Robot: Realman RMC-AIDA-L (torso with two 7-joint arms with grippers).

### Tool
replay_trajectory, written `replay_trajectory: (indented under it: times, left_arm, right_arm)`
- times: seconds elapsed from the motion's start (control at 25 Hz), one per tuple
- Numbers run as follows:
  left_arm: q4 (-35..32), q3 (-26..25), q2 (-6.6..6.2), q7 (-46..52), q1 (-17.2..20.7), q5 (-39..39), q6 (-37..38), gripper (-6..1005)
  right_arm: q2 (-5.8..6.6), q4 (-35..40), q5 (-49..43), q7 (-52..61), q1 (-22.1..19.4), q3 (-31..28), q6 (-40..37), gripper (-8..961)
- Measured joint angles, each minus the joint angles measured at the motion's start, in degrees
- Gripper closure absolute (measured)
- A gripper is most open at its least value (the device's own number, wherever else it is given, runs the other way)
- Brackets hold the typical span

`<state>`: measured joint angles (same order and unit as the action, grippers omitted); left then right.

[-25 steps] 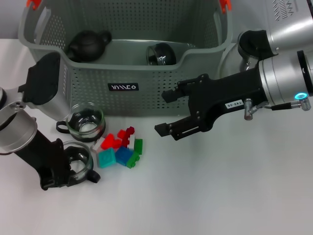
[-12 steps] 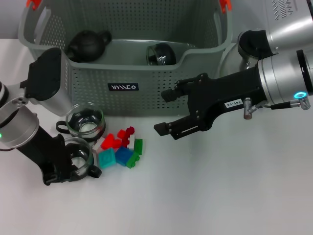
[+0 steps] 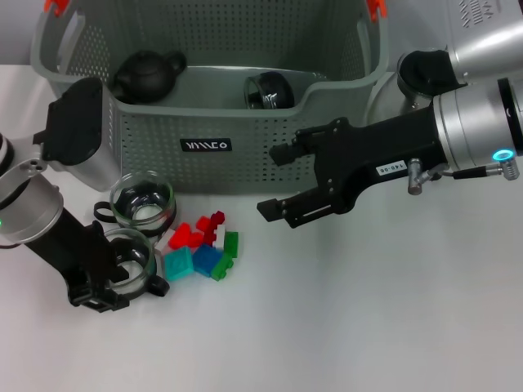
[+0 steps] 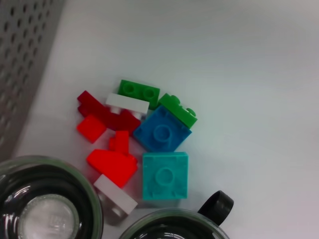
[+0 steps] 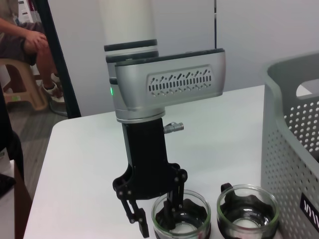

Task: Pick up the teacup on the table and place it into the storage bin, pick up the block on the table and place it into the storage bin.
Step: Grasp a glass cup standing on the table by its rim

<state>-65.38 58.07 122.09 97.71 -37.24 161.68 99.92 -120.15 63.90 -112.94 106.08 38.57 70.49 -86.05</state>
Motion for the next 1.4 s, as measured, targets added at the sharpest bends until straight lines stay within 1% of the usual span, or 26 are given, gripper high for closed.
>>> replay_trajectory:
  times: [0.04,0.24,0.72,0.84,1.16,1.4]
  left_arm:
    - [0.00,-0.08,-0.02,0.09,-0.07,0.02,0.00,769]
    - [-0.08,-0.08,-0.15,0.53,-0.16,0.17,-0.35,619]
    - [-0.18,0.81,-0.19,1.04,-0.46,1.00,-1.80,636]
    - [0.01,1.63,-0.05,1.05,-0.46,1.71,-1.58,646]
    - [-0.04,1.86,0.39,1.16,-0.44,1.89,-1.33,674]
    - [0.20,2.02,0.43,1.66,-0.42,1.89,-1.44,694]
  right_arm:
    - [0.00,0.00,0.17,0.00,0.02,0.00,0.00,73]
    - [0.00,0.00,0.43,-0.08,0.02,0.00,0.02,73]
    - [0.00,0.00,0.44,-0.09,0.35,-0.17,0.09,72]
    - [-0.04,0.00,0.44,-0.07,0.46,-0.37,0.09,72]
    - [-0.09,-0.39,0.44,-0.09,0.63,-0.72,0.10,71]
    - [-0.09,-0.50,0.44,-0.09,0.63,-0.72,0.11,71]
